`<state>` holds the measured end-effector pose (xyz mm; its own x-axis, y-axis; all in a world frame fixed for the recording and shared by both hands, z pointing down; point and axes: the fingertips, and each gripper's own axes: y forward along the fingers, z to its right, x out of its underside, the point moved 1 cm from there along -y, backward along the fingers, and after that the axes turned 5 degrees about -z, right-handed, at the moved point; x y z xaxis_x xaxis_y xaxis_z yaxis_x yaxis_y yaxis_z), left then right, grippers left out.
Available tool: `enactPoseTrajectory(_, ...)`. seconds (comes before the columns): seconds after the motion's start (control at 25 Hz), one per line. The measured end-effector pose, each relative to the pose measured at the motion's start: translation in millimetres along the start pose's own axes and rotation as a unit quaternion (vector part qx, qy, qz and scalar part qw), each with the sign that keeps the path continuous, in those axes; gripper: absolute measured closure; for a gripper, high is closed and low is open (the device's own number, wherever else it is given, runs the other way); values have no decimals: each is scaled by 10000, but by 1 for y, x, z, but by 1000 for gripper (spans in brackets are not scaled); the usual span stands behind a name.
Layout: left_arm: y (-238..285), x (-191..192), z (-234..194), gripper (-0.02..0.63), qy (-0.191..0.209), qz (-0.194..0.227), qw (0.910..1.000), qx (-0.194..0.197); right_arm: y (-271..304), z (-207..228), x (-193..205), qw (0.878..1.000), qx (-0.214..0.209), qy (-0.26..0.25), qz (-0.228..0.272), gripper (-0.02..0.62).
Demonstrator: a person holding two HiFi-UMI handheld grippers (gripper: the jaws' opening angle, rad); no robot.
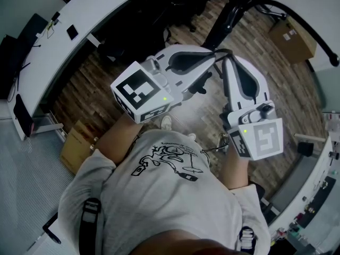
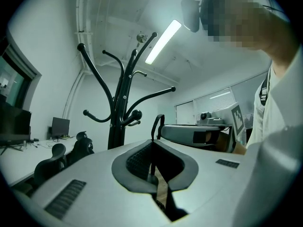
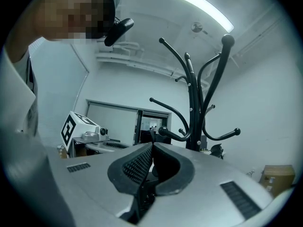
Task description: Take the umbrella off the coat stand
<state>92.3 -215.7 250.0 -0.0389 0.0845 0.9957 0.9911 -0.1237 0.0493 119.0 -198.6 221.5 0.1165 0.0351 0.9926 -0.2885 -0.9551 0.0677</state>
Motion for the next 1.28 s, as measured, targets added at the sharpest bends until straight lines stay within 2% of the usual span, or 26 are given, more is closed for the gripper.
enactPoseTrajectory(0.4,-3,20,15,584,-15,-273,9992,-290,-16,-5,20,9998,45,157,-142,583)
enactPoseTrajectory(0.76,-2,43,26,584,-203,-288,9990,-286,-22,-11,40,9991,104,318,-259,583)
enactPoseTrajectory(1.28,-1,58,30,584,-375,-378,9979,-361,-28,-12,54,9983,98,443,-375,583)
